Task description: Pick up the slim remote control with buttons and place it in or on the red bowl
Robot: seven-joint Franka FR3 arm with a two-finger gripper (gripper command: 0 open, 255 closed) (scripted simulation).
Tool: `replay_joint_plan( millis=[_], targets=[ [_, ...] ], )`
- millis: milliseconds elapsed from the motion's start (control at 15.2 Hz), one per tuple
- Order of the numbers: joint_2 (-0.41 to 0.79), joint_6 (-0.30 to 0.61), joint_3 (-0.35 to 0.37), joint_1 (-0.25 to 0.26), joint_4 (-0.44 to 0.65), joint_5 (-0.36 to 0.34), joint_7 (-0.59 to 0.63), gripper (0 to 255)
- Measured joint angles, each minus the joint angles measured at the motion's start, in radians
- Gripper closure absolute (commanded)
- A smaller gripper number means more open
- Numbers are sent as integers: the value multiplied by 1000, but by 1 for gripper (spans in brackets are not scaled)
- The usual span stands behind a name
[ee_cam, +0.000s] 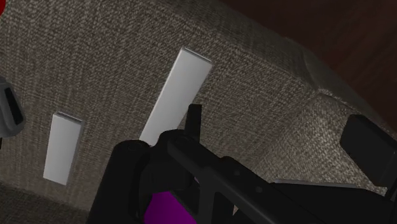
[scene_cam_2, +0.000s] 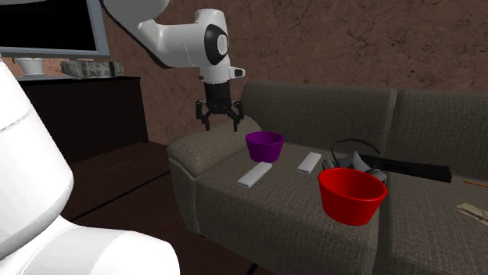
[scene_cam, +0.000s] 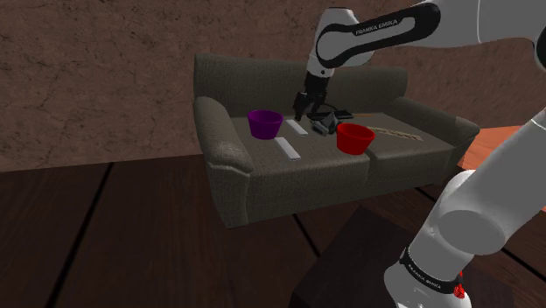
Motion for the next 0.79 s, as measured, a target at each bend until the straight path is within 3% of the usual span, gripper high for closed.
replay_joint_plan(
  millis=[792],
  targets=[
    [437,102,-52,-50,256,73,6,0]
  ],
)
